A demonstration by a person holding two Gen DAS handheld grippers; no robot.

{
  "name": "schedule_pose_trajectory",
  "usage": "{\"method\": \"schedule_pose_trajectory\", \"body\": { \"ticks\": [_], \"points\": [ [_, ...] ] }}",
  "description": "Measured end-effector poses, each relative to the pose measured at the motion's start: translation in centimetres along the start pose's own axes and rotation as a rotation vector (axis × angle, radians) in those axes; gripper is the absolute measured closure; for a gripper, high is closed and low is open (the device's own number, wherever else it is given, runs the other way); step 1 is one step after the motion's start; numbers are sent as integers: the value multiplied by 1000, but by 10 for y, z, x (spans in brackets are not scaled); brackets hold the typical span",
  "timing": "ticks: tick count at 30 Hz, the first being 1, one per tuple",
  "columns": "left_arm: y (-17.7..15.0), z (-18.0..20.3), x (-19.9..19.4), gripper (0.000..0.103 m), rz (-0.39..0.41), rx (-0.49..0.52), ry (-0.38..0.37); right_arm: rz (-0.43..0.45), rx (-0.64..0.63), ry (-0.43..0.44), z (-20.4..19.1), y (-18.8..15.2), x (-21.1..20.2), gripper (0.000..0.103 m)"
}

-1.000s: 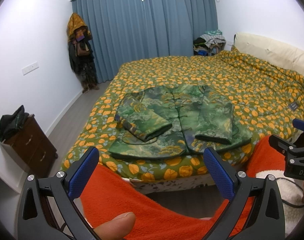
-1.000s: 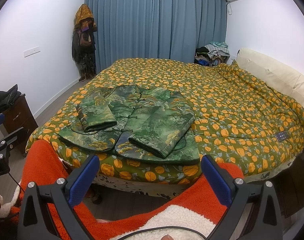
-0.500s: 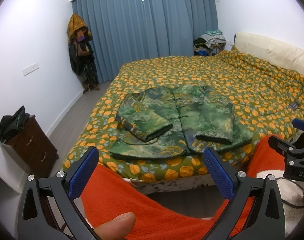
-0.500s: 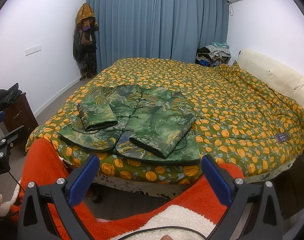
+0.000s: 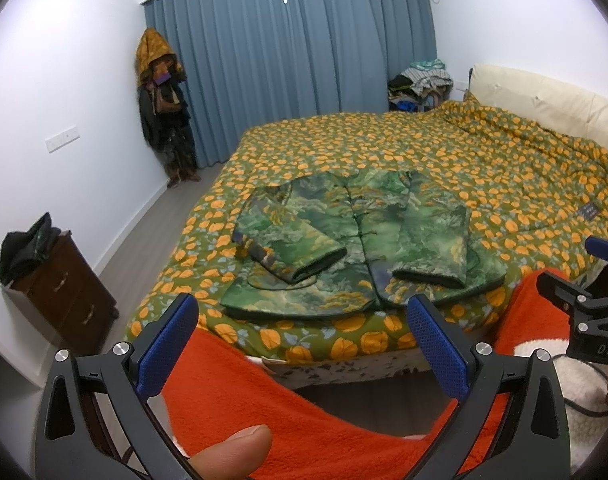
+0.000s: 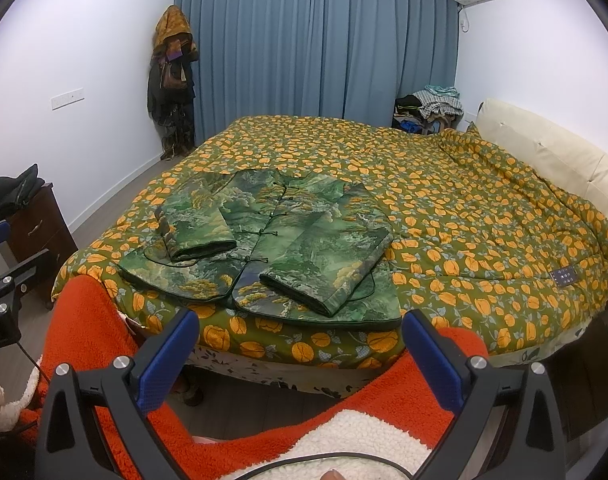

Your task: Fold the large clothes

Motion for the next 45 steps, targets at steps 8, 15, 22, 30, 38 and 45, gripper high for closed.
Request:
{"method": "schedule_pose_trajectory", "body": {
  "ticks": [8, 15, 22, 30, 38, 45],
  "points": [
    [-1, 3, -1, 0, 1, 1, 0, 1, -4, 1, -2, 0, 0, 0],
    [-1, 4, -2, 0, 2, 2, 1, 1, -5, 1, -2, 0, 0, 0],
    [-1, 4, -2, 0, 2, 3, 2, 1, -4, 1, -2, 0, 0, 0],
    [-1, 5, -3, 0, 2, 3, 3, 1, -4, 0, -2, 1, 0, 0],
    [0, 4, -3, 0, 6, 5, 3, 2, -3, -1, -3, 1, 1, 0],
    [-1, -1, -1, 0, 4, 4, 4, 3, -4, -1, -3, 1, 0, 0]
  ]
}}
Point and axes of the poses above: each gripper's, at about its wrist camera, not at the fingertips, and x roughly the way its jaws point, z to its right, y to its top, the point moved 4 cm from there along x, roughly the way its jaws point, and after that the axes turned 13 degrees about -x, right-handed, at the moved point
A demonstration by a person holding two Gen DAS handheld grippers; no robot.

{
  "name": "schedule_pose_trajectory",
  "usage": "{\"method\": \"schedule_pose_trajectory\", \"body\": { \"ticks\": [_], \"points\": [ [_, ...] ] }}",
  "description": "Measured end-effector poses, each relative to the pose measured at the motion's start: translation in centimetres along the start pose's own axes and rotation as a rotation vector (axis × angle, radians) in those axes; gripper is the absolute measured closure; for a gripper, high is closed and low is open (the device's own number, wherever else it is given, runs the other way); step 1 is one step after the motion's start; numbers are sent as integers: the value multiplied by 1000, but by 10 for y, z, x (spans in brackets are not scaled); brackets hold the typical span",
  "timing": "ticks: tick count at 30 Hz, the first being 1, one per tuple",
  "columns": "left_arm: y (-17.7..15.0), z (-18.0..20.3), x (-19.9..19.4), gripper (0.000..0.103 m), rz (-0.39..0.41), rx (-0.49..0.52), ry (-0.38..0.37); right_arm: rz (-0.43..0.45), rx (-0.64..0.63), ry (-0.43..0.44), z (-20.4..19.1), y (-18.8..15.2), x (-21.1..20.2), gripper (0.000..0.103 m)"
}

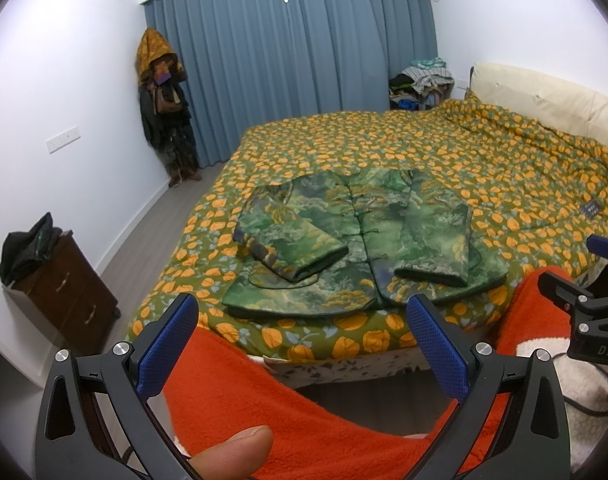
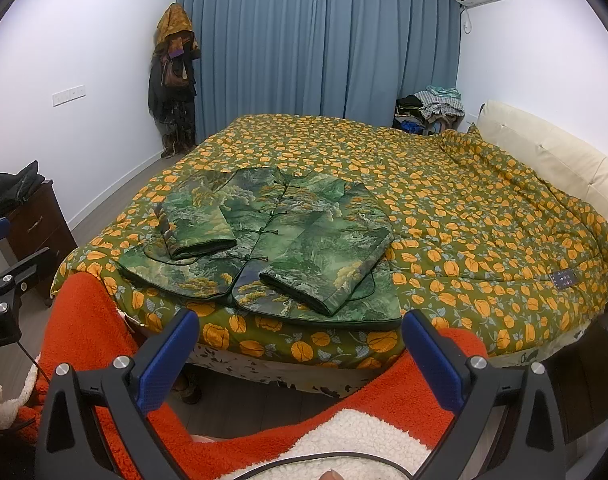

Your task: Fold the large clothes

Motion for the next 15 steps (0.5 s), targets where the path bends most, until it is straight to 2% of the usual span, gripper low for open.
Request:
{"method": "schedule_pose_trajectory", "body": {
  "ticks": [4, 10, 15],
  "points": [
    [0, 0, 0, 0, 2, 2, 1, 4, 2, 1, 1, 0, 0, 0],
    [12, -25, 7, 0, 30, -10, 2, 28, 27, -1, 17, 6, -3, 0],
    [29, -34, 10, 0, 81, 2, 14, 111, 26, 2, 37, 23, -12, 0]
  ]
}}
Point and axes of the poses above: each gripper's, at about its wrist camera, not at the fingertips, and x roughly the way its jaws point, z to its right, y to its top, the point moved 4 cm from there along x, roughly the way its jaws point, and after that the axes turned 13 degrees about -x, right-handed, at the moved point
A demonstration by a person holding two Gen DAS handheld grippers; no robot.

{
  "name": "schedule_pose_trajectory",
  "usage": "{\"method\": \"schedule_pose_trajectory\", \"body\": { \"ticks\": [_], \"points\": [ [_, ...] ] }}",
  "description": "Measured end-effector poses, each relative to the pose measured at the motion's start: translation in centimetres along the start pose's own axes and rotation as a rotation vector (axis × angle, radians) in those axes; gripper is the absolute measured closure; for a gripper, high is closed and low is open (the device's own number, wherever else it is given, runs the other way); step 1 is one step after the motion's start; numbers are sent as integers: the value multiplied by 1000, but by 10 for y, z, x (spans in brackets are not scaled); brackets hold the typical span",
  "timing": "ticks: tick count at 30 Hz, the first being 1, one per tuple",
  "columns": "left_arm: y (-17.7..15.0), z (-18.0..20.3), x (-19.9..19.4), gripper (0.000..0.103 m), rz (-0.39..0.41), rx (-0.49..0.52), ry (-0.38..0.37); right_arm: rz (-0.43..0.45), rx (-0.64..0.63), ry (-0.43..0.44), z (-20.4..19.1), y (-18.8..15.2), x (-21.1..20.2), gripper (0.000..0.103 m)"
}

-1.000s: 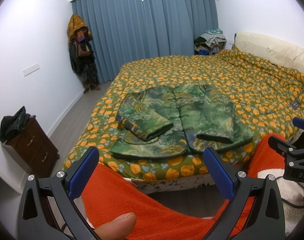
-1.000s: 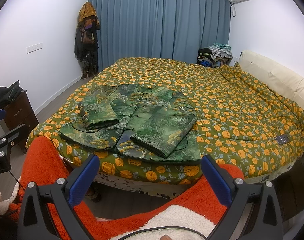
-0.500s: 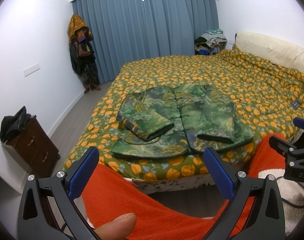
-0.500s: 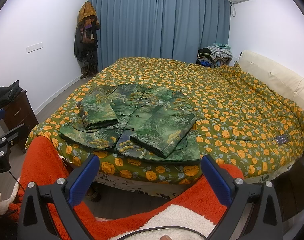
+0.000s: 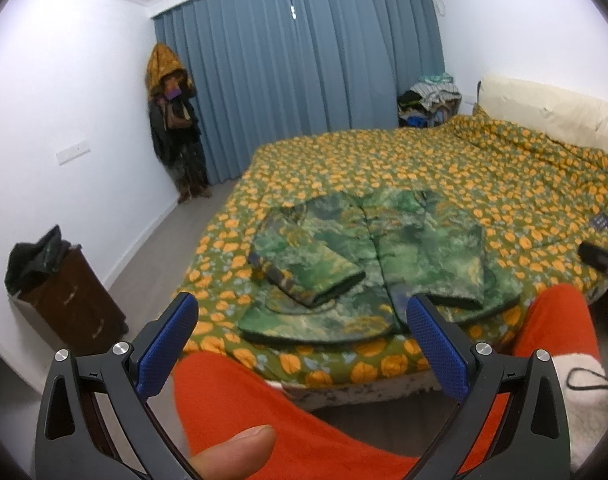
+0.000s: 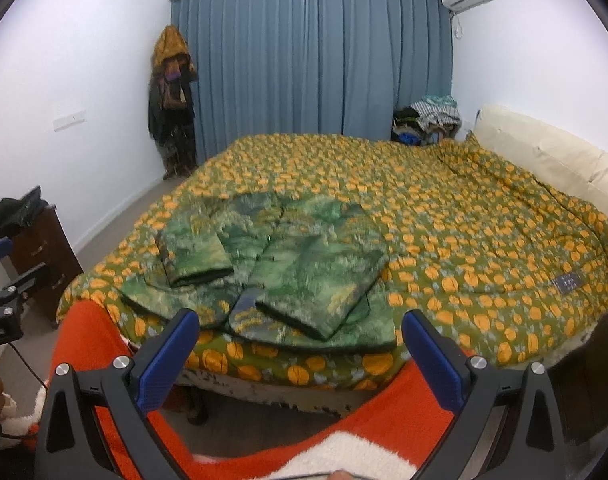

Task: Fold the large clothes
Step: 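Reach the right tool to the jacket sleeve and grasp its cuff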

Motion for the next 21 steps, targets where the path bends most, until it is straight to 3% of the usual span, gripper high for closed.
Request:
{"method": "schedule_pose_trajectory", "body": {
  "ticks": [5, 11, 14, 21],
  "points": [
    [17, -6, 20, 0, 48, 59, 59, 141, -99, -57, 13, 26, -6, 0],
    [23, -3, 55, 0, -37, 57, 63, 170, -107, -2, 24, 38, 19, 0],
    [26, 5, 60, 0, -84, 19, 14, 116, -131, -3, 20, 38, 38, 0],
    [32, 19, 64, 0, -61, 39, 18, 44, -293, -1, -4, 17, 101, 0]
  ]
}}
Point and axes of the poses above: each gripper's, at about its wrist camera, not at the fingertips, and x roughly the way its jaws point, z to its right, y to its top, the point moved 4 cm from there along x, roughly the way its jaws point, and after that the axes turned 13 degrees about -x, right-handed, at the moved point
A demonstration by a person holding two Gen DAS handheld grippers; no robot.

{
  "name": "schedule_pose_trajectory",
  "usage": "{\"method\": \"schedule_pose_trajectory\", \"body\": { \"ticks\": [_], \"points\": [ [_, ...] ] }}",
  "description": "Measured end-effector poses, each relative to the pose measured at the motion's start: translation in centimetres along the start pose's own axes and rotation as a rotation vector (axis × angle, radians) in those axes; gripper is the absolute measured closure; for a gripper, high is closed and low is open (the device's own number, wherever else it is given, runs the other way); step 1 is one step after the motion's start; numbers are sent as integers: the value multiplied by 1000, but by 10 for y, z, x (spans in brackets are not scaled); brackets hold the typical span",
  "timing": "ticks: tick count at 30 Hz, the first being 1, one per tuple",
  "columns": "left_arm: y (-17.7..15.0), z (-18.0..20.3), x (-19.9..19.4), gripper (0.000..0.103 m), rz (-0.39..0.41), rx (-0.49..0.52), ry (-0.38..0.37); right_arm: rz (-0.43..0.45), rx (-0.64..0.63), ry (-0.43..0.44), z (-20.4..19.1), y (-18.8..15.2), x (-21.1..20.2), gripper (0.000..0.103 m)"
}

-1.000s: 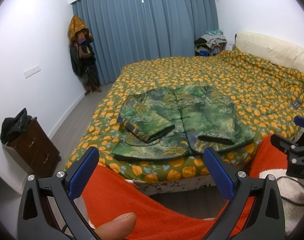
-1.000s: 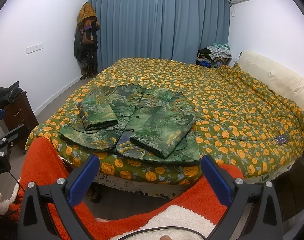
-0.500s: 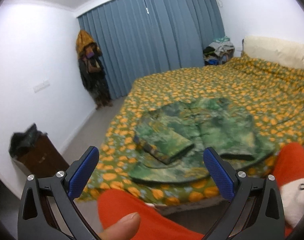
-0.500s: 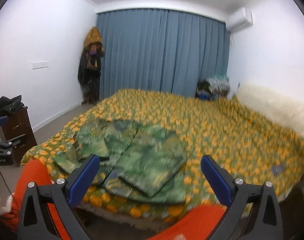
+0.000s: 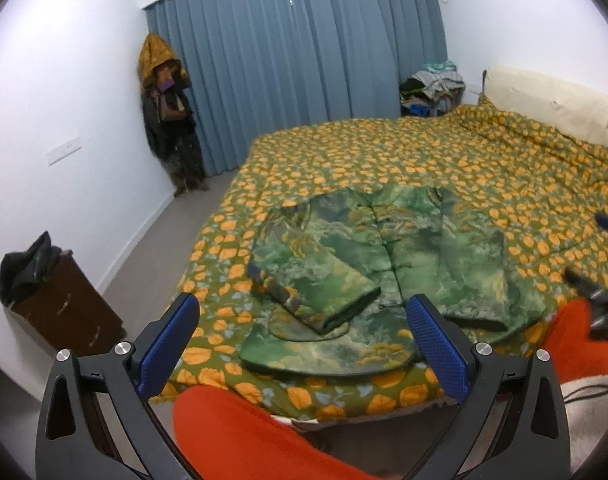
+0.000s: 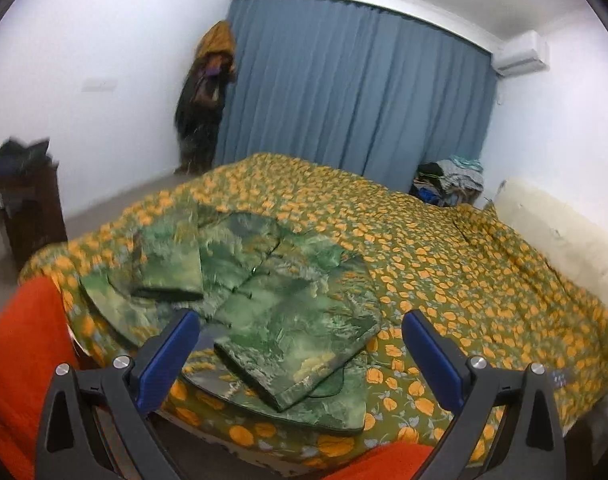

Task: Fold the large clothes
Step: 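Reach the right tool to the jacket sleeve and grasp its cuff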

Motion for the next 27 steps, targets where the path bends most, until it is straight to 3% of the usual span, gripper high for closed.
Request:
{"method": "schedule_pose_trajectory", "body": {
  "ticks": [3, 6, 9, 20, 22, 23, 25, 26, 27],
  "points": [
    [-1, 3, 10, 0, -34, -5, -20, -66, -63, 74, -18, -16, 42, 0],
    [-6, 5, 24, 0, -85, -29, -39, -168, -105, 207, -41, -37, 95, 0],
    [-12, 5, 35, 0, -116, -45, -44, -232, -112, 251, -53, -55, 133, 0],
    [-26, 20, 88, 0, -231, -37, -68, -358, -284, 284, -88, -89, 214, 5],
    [-28, 21, 96, 0, -249, -36, -69, -364, -259, 294, -86, -91, 219, 11],
    [-29, 21, 99, 0, -255, -36, -70, -368, -237, 301, -84, -93, 222, 20],
    [-31, 21, 105, 0, -270, -40, -69, -375, -206, 306, -81, -94, 223, 44],
    [-32, 20, 107, 0, -274, -41, -66, -372, -196, 305, -78, -93, 223, 66],
    [-33, 19, 110, 0, -277, -43, -63, -363, -180, 312, -76, -92, 221, 78]
  ]
}}
Point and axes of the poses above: each gripper's, at about its wrist camera, not at the fingertips, and x roughly the way its jaws point, z to its right, y to its top, the point moved 4 cm from there along x, roughly the way its jaws point, and after that the axes turned 13 degrees about -x, right-handed, at the moved point
